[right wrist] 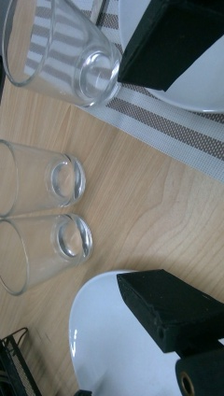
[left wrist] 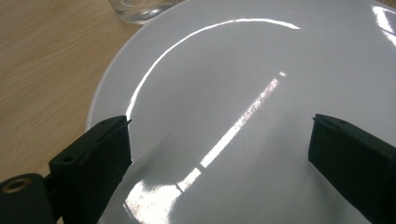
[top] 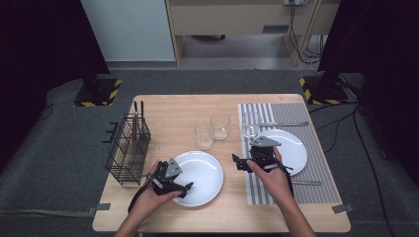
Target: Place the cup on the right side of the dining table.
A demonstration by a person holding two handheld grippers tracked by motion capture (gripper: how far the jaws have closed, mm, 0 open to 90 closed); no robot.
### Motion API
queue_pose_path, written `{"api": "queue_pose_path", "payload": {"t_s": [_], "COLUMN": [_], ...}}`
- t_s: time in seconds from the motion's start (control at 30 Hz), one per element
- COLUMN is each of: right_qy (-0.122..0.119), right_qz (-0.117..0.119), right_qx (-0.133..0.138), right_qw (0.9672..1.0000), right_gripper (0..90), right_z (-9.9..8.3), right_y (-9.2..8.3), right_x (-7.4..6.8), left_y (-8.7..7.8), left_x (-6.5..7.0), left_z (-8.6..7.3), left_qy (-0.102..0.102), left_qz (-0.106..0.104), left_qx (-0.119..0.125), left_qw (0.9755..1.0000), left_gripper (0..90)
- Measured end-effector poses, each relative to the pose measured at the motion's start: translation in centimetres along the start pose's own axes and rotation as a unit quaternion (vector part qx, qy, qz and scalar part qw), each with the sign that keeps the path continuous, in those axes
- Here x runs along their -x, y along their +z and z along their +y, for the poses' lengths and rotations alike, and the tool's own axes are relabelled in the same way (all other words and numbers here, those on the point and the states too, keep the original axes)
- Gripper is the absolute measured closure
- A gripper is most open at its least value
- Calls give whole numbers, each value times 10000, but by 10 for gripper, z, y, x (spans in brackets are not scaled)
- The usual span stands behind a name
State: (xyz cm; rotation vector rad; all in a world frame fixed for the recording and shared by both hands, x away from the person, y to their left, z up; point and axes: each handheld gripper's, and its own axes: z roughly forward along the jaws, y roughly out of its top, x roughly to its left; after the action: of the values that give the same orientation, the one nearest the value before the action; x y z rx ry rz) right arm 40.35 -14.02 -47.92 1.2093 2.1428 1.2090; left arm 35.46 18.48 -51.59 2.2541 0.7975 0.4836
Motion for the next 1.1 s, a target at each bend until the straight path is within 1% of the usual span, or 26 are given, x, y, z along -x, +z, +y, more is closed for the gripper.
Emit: {"api": "queue_pose_path", "payload": {"t_s": [0.1,0.13,0.17,0.27,0.33,0.63,0.7,0.8,0.9,0.93,1.0,1.03,1.1], "right_qy": [-10,-23,-54,-19,-93,-185,-268,-371,-454,-467,-550,-562,-592], "right_qz": [73,92,113,195,214,408,459,507,565,594,612,615,616], "right_qx": [25,14,0,39,59,63,41,25,-6,-30,-15,-23,-34], "right_qw": [10000,10000,9999,9998,9997,9990,9986,9980,9974,9971,9966,9965,9963], "right_gripper": [53,54,55,57,58,63,64,64,65,65,65,65,64], "right_z": [-4,-5,-6,-10,-12,-21,-23,-23,-22,-21,-20,-20,-18], "right_y": [-2,-2,-3,-6,-7,-11,-11,-10,-8,-7,-4,-3,1], "right_x": [-4,-6,-7,-11,-14,-28,-31,-38,-43,-45,-49,-51,-54], "left_y": [3,3,3,2,1,-1,-3,-6,-7,-8,-10,-11,-13], "left_x": [5,6,7,10,12,18,17,9,3,1,-1,-1,-3], "left_z": [1,1,2,5,6,12,15,17,17,17,14,12,8], "left_qy": [104,120,120,156,177,296,332,250,144,94,136,146,72], "left_qz": [30,7,-11,-33,-41,-76,-93,-51,18,33,51,94,105], "left_qx": [-51,-46,-22,11,24,60,68,133,125,130,81,66,116], "left_qw": [9999,9999,9999,9999,9998,9995,9994,9996,9998,9999,9999,9998,9999], "left_gripper": [53,54,53,53,53,52,52,52,52,51,51,51,51]}}
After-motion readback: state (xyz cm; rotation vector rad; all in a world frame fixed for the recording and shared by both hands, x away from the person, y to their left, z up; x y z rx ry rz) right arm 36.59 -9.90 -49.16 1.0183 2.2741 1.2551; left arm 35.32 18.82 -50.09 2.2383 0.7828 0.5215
